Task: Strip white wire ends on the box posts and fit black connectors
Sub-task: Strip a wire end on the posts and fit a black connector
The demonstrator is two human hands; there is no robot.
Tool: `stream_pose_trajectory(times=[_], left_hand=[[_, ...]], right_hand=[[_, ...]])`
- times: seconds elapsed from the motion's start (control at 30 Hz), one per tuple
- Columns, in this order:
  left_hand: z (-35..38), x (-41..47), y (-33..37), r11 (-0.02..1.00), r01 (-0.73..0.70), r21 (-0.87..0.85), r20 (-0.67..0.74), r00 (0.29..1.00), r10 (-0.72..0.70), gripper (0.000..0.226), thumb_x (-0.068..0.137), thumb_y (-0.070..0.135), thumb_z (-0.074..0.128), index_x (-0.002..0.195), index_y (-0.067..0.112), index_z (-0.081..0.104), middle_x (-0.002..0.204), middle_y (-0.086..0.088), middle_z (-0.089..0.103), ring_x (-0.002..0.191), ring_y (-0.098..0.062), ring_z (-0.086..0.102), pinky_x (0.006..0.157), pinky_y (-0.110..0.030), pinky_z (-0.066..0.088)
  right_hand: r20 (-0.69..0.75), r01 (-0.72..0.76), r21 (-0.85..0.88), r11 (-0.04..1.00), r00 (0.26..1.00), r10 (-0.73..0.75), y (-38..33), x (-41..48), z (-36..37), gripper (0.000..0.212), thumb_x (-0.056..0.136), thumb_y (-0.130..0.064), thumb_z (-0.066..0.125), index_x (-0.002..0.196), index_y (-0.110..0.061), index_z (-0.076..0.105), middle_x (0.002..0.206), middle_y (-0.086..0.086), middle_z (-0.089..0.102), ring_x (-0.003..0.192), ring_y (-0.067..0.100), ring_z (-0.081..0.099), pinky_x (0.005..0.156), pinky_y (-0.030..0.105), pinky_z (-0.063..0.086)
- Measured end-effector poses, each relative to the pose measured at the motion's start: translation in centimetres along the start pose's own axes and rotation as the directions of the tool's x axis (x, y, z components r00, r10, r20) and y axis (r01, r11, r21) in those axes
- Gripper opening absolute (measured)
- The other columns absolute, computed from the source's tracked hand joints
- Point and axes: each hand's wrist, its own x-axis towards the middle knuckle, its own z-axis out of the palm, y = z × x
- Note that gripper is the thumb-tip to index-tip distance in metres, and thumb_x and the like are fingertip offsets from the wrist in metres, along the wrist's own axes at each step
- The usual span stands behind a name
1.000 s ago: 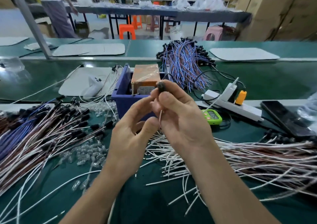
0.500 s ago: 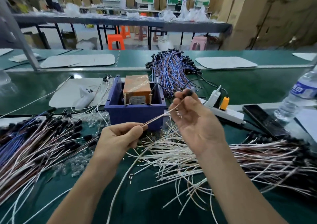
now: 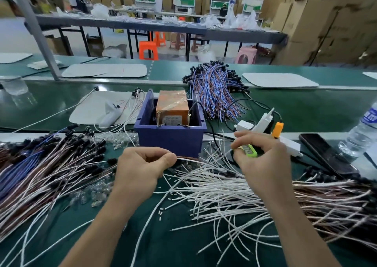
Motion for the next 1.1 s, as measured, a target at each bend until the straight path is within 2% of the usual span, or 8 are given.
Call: stream_pose_trajectory(times=[0.1,0.2,0.47,0.6,0.77,0.93,1.03,1.1], left_hand=[[1.0,-0.7,0.3,0.996,-0.093,0.005,0.056,0.994,0.092,0.019,0.081,0.015,0.085,0.075,0.033,0.083,0.048,0.014,0.061,0.043,0.004,0.049,0.046,-0.007,0.035],[1.3,-0.8,0.2,0.991,-0.135,0.013,0.07,0.989,0.133,0.018,0.083,0.017,0.083,0.079,0.034,0.083,0.056,0.012,0.068,0.049,0.005,0.052,0.05,-0.009,0.038],[-0.7,1.1,-0.9,0.941,0.134,-0.309,-0.014,0.989,-0.145,0.011,0.082,0.017,0.08,0.088,0.024,0.085,0.059,-0.001,0.063,0.049,-0.01,0.048,0.051,-0.018,0.045],[-3.6,1.9,-1.2,0.544,0.339,-0.767,0.205,0.934,-0.293,0.014,0.081,0.017,0.073,0.085,0.007,0.082,0.067,-0.007,0.063,0.049,-0.01,0.056,0.06,-0.019,0.057],[-6.0,1.9,-2.0,0.088,0.394,-0.915,0.401,0.912,0.081,0.017,0.083,0.005,0.071,0.098,0.002,0.077,0.086,-0.01,0.075,0.069,-0.014,0.072,0.092,-0.03,0.058],[-5.0,2.4,-1.9,0.347,0.224,-0.911,0.19,0.973,-0.13,0.056,0.038,0.006,0.105,0.089,0.015,0.082,0.085,-0.002,0.078,0.072,-0.007,0.075,0.081,-0.026,0.062],[-4.7,2.8,-2.0,0.284,0.23,-0.931,0.157,0.953,-0.258,0.014,0.068,0.019,0.089,0.08,0.016,0.081,0.08,0.0,0.075,0.068,-0.007,0.073,0.079,-0.027,0.062],[-4.8,3.1,-2.0,0.287,0.249,-0.925,0.154,0.936,-0.315,0.013,0.082,0.023,0.071,0.078,0.016,0.081,0.091,-0.003,0.076,0.08,-0.012,0.075,0.082,-0.033,0.063]], right_hand=[[0.286,0.109,0.12,0.987,0.948,-0.139,-2.9,-1.1,2.5,0.029,0.083,-0.013,0.07,0.099,-0.035,0.079,0.1,-0.025,0.073,0.102,-0.006,0.066,0.089,0.005,0.045],[0.533,-0.013,0.191,0.982,0.841,-0.092,-4.2,-1.9,5.1,0.034,0.091,-0.011,0.06,0.113,-0.034,0.075,0.097,-0.02,0.076,0.091,-0.004,0.07,0.083,0.012,0.053],[0.205,-0.099,0.228,0.969,0.977,0.051,-3.0,-0.4,6.1,0.024,0.086,-0.018,0.076,0.071,-0.037,0.077,0.062,-0.017,0.07,0.054,0.003,0.061,0.052,0.016,0.044],[-0.016,-0.045,0.105,0.993,0.999,0.047,-2.5,0.2,5.1,0.016,0.087,-0.018,0.076,0.077,-0.03,0.079,0.065,-0.025,0.069,0.057,0.003,0.064,0.052,0.02,0.047],[-0.023,-0.012,-0.019,1.0,1.0,0.012,-2.4,0.9,4.8,0.016,0.086,-0.017,0.076,0.075,-0.029,0.077,0.062,-0.021,0.068,0.057,0.005,0.064,0.054,0.03,0.054],[0.13,0.003,-0.098,0.995,0.991,0.01,-2.8,1.0,5.2,0.017,0.083,-0.022,0.073,0.068,-0.031,0.074,0.058,-0.02,0.065,0.056,0.008,0.061,0.054,0.028,0.049],[0.297,-0.059,-0.116,0.991,0.95,0.091,-3.1,1.5,5.3,0.019,0.084,-0.025,0.072,0.07,-0.037,0.075,0.058,-0.019,0.067,0.049,0.006,0.057,0.051,0.025,0.041],[0.247,-0.184,0.12,0.976,0.957,0.15,-3.3,2.0,5.1,0.025,0.087,-0.017,0.073,0.074,-0.038,0.078,0.063,-0.01,0.073,0.048,0.01,0.059,0.053,0.031,0.047]])
